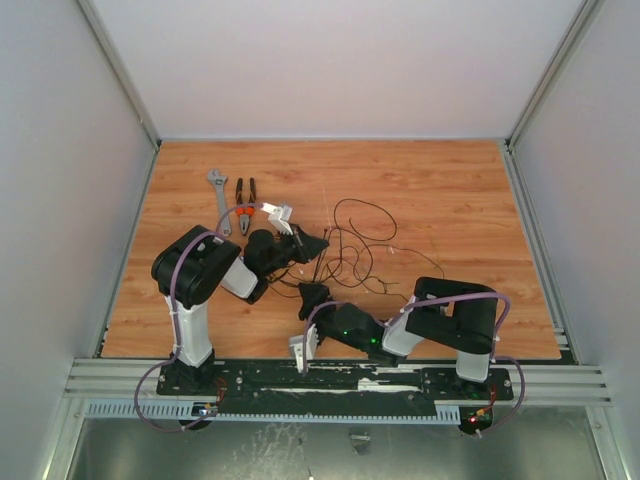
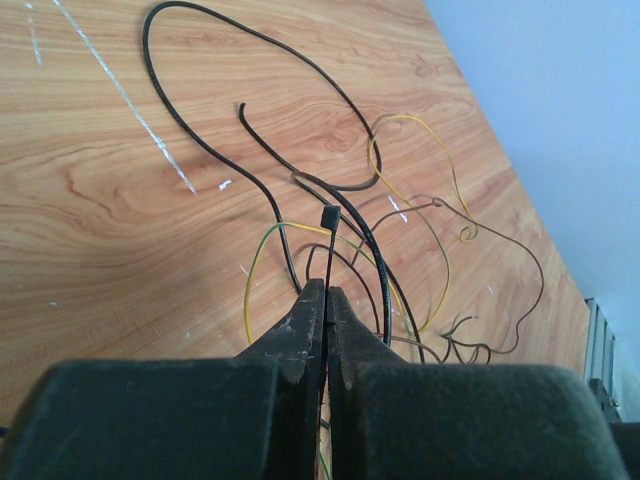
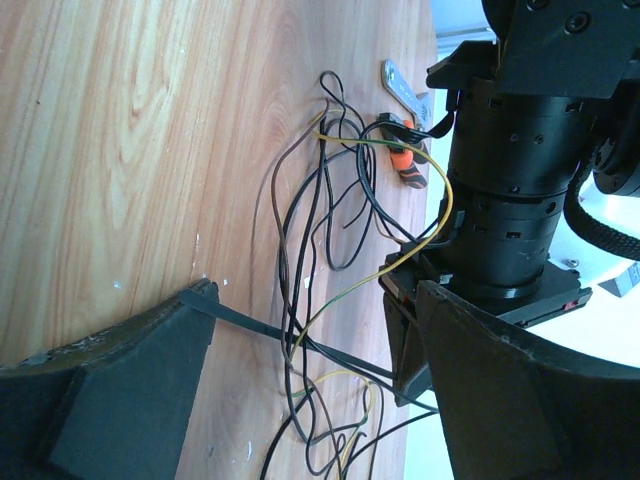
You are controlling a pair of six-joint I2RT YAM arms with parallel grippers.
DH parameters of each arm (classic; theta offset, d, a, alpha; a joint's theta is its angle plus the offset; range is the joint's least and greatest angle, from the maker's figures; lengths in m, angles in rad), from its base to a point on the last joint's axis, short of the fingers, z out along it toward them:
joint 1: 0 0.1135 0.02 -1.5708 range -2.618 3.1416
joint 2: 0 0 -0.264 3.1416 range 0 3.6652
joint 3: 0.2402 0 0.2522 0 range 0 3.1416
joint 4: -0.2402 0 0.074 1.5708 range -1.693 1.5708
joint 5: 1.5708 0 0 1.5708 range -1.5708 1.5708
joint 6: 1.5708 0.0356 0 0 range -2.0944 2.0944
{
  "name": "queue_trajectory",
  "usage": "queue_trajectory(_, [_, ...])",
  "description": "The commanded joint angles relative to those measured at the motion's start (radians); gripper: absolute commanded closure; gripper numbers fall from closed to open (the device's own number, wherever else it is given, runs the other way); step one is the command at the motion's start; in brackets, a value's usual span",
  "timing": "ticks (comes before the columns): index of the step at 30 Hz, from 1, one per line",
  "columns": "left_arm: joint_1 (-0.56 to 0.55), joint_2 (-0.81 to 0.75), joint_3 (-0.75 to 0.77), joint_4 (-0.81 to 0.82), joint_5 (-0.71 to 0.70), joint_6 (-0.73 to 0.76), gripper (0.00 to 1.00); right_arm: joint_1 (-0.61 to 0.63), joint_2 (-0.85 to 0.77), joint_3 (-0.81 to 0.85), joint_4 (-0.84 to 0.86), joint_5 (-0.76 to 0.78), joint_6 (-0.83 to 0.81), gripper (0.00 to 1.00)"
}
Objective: Zip-tie the wires
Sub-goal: Tie the cable at the center of the board.
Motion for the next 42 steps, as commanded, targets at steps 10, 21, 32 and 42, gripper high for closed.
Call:
queue_trajectory(10, [0.001, -0.01, 0.013, 0.012, -0.008, 0.013, 1.0, -0.042, -0.009, 0.001, -0.109, -0.071, 0.097, 0.64])
queue_trajectory(21, [0.001, -0.018, 0.01, 0.018, 0.003, 0.023, 1.0, -0.103, -0.121, 0.067, -0.295, -0.213, 0.277, 1.0])
queue_trajectory(32, [0.001, -0.036, -0.003, 0.044, 0.043, 0.055, 1.0, -0.269, -0.245, 0.206, -0.654, -0.534, 0.536, 1.0])
queue_trajectory(42, [0.001, -0.046, -0.006, 0.05, 0.053, 0.055, 1.0, -0.323, -0.242, 0.21, -0.64, -0.646, 0.634, 1.0])
